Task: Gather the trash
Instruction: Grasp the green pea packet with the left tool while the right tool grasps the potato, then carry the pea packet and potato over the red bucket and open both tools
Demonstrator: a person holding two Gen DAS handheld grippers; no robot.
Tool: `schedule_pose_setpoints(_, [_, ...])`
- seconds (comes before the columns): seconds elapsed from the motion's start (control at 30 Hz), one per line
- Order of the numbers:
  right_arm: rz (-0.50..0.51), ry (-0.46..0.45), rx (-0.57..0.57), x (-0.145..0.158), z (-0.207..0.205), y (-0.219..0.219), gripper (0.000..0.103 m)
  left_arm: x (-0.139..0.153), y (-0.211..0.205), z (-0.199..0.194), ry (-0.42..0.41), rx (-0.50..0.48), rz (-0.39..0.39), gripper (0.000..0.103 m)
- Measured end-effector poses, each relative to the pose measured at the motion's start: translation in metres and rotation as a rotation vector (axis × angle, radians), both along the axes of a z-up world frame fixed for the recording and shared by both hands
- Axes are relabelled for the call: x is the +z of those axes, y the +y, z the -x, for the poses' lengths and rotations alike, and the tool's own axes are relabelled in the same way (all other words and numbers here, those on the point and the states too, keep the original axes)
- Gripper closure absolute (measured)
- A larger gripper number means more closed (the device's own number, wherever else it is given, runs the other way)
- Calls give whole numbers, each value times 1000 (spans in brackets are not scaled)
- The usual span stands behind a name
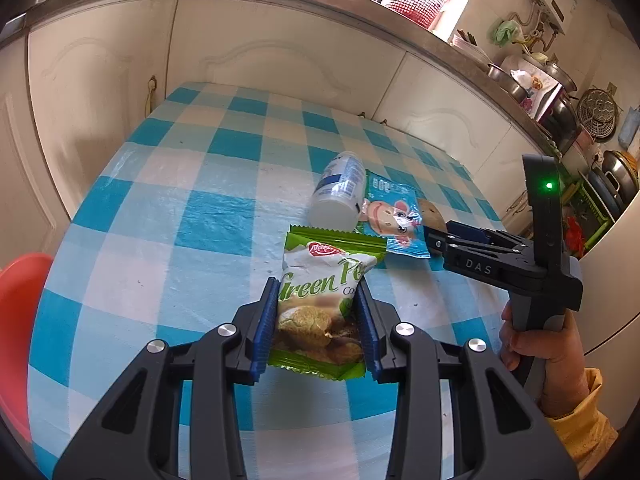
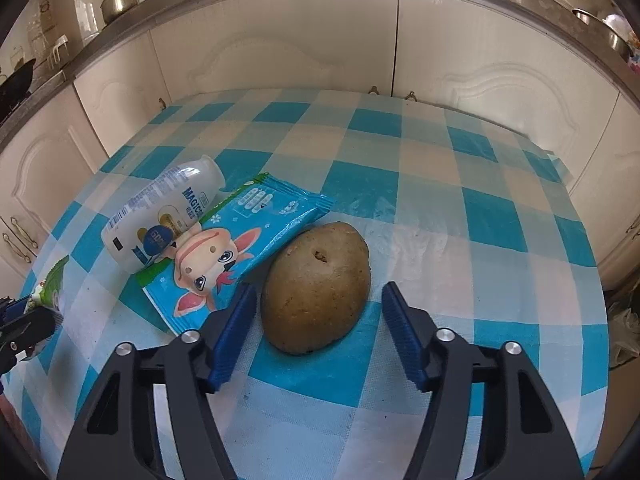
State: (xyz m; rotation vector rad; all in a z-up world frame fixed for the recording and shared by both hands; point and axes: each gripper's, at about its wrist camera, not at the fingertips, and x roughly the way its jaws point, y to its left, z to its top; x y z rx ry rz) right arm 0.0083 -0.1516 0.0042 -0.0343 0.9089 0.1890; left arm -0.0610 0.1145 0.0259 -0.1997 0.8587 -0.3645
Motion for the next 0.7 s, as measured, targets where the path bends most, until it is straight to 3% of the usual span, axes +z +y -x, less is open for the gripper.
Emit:
schedule_pose_setpoints(0.3, [18, 1, 0, -1, -4, 4, 44, -4, 7, -1, 6, 12, 18, 64])
schedule_pose_setpoints(0.7, [-72, -26, -34, 6, 1, -13, 45, 1, 12, 5, -15, 24, 18, 64])
